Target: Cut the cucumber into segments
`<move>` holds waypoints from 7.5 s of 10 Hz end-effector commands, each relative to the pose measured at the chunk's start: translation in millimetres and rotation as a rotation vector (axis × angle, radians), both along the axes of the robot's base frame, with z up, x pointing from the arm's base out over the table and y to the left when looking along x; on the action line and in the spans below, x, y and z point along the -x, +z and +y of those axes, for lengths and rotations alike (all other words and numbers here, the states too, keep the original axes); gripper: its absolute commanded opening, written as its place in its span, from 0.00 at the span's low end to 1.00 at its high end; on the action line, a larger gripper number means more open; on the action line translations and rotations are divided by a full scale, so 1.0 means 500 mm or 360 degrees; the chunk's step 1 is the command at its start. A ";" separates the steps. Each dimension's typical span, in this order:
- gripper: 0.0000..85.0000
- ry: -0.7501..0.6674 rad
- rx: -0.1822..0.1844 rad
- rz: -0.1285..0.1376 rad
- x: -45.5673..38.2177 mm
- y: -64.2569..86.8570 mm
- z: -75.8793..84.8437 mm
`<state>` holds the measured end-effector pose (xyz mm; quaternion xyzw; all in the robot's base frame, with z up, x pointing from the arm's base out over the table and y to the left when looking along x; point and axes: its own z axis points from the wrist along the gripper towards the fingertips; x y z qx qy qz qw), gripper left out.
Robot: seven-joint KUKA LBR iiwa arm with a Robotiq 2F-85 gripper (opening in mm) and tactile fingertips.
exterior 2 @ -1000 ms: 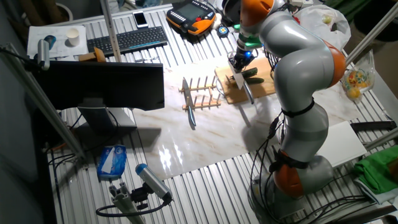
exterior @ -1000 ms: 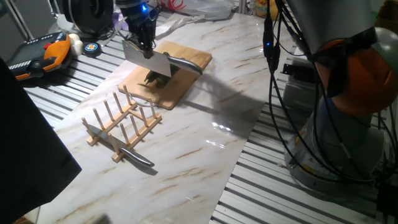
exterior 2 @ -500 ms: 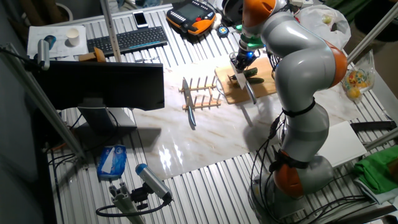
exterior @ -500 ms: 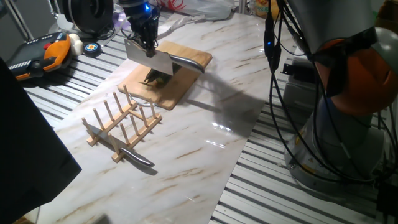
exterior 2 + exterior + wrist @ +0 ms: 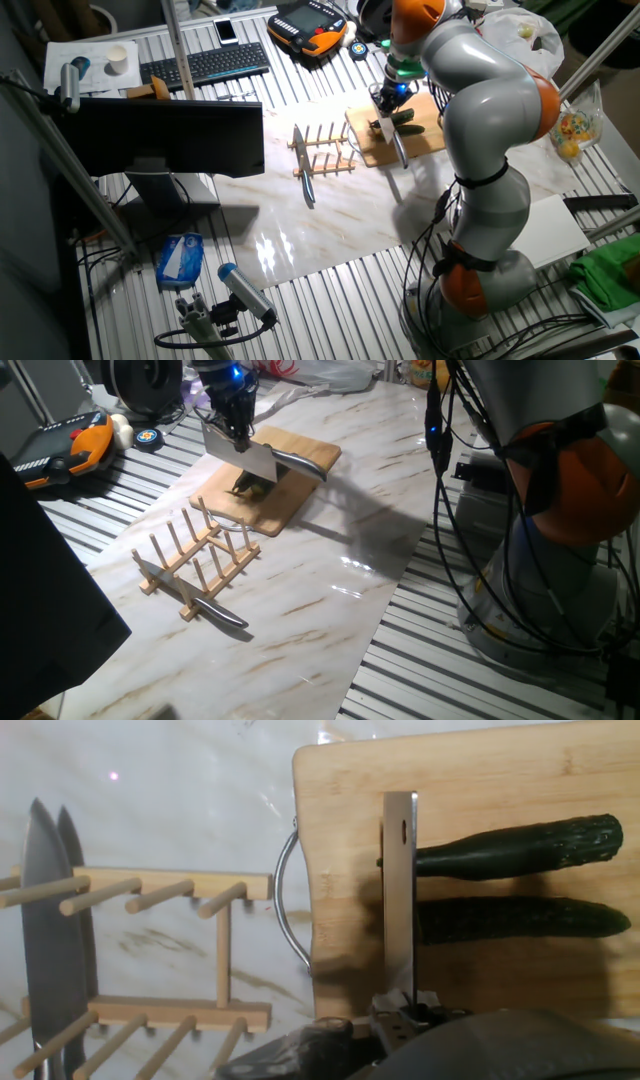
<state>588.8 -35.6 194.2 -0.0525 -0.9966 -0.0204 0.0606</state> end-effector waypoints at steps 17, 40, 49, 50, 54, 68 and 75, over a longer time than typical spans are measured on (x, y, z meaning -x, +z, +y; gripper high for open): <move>0.01 0.0160 0.0064 0.0002 -0.021 0.019 -0.039; 0.01 0.0265 0.0033 0.0047 -0.091 -0.097 -0.187; 0.01 0.0253 0.0015 0.0048 -0.104 -0.142 -0.187; 0.01 0.0253 0.0012 0.0046 -0.107 -0.146 -0.189; 0.01 0.0248 0.0017 0.0029 -0.104 -0.144 -0.189; 0.01 0.0250 0.0028 -0.0093 -0.091 -0.154 -0.176; 0.01 0.0234 0.0017 -0.0125 -0.077 -0.171 -0.171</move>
